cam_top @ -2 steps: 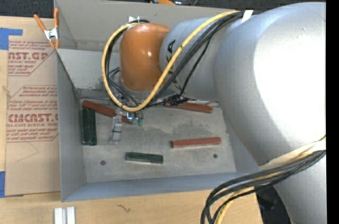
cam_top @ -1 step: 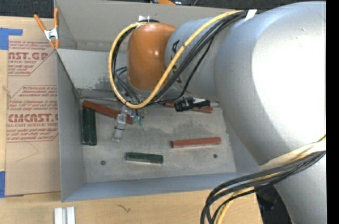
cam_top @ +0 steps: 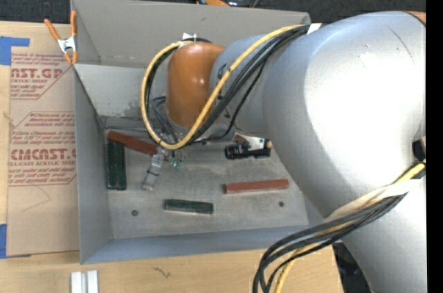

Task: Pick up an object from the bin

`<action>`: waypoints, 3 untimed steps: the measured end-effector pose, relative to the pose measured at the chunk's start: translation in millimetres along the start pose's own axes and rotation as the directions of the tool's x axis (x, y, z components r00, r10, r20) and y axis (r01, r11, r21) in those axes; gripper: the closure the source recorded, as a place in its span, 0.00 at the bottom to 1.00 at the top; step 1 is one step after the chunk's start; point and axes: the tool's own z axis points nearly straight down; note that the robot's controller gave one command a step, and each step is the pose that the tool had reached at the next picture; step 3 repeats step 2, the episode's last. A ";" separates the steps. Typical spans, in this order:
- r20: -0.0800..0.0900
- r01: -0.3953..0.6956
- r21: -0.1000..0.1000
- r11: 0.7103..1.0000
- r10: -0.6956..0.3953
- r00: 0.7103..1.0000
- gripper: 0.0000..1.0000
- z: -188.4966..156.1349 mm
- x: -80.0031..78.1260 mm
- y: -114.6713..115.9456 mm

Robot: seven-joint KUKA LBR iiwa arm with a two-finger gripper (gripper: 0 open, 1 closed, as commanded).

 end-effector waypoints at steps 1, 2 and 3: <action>0.002 0.000 -0.002 1.000 0.000 1.000 0.00 0.4 0.1 0.3; 0.003 0.000 -0.002 1.000 0.000 1.000 1.00 -0.9 -0.7 0.3; 0.003 0.000 -0.002 1.000 0.000 1.000 1.00 -0.9 -0.7 0.3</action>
Offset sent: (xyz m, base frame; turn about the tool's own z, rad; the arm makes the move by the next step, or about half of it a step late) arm 0.0000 0.0000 0.0000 0.0000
